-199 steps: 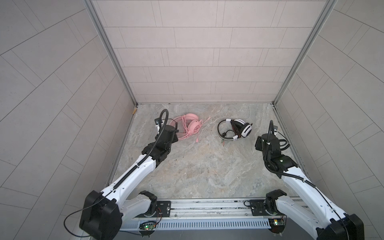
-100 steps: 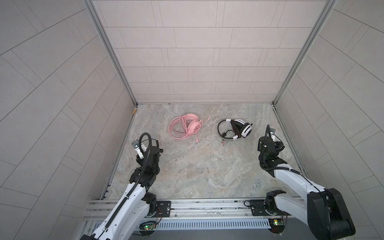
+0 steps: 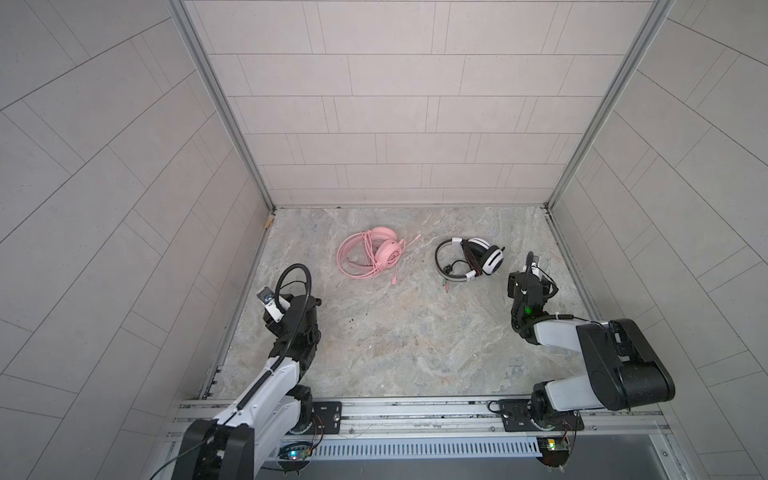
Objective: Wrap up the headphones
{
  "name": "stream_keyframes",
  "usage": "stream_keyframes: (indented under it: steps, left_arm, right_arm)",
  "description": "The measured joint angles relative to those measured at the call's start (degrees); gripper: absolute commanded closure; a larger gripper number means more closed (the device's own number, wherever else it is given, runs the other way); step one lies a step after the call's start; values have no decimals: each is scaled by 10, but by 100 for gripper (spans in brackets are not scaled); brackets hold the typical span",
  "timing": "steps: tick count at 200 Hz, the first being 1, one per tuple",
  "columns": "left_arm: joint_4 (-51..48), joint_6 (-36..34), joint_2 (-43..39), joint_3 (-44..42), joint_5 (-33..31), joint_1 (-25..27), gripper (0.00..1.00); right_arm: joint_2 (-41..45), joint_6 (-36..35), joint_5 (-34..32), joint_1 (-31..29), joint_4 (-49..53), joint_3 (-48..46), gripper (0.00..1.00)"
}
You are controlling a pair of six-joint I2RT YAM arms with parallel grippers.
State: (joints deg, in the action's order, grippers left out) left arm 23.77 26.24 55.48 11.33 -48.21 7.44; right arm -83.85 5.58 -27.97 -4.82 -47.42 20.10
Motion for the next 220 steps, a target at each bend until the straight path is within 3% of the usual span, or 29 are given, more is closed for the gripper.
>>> stream_keyframes:
  steps: [48,115,136,151,180,197,220]
  left_arm:
    - [145,-69,145,0,24,-6,51]
    - [238,-146,218,35,113,-25,51]
    - [304,-165,280,35,149,-38,51]
    - [292,-175,294,36,181,-42,50]
    - [310,-198,333,74,231,-42,43]
    - [282,-209,343,90,254,-42,28]
    - [276,-216,340,101,265,-42,24]
  right_arm:
    - [-65,-13,47,0,-103,-26,29]
    - [-66,-24,69,0,-109,-10,28]
    - [-66,-26,75,0,-108,-5,28]
    - [-66,-26,77,0,-107,-5,28]
    - [-66,-28,80,0,-103,-4,28]
    - [-66,-28,81,0,-101,-4,28]
    - [-66,-30,82,0,-100,-4,28]
